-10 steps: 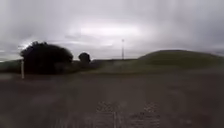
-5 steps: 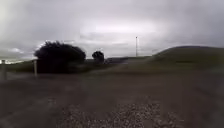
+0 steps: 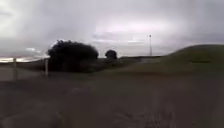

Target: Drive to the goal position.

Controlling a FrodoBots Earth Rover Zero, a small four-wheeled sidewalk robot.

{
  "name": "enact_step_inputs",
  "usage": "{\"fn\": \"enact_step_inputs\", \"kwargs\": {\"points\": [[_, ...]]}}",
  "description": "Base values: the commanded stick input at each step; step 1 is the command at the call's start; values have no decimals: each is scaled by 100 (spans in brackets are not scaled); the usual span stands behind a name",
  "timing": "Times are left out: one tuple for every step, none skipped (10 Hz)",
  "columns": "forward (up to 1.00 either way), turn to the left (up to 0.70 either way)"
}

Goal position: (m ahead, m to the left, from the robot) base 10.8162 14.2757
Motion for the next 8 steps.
{"fn": "enact_step_inputs", "kwargs": {"points": [[50,50],[50,50],[30,60],[30,60],[30,60],[30,60],[30,60],[30,60]]}}
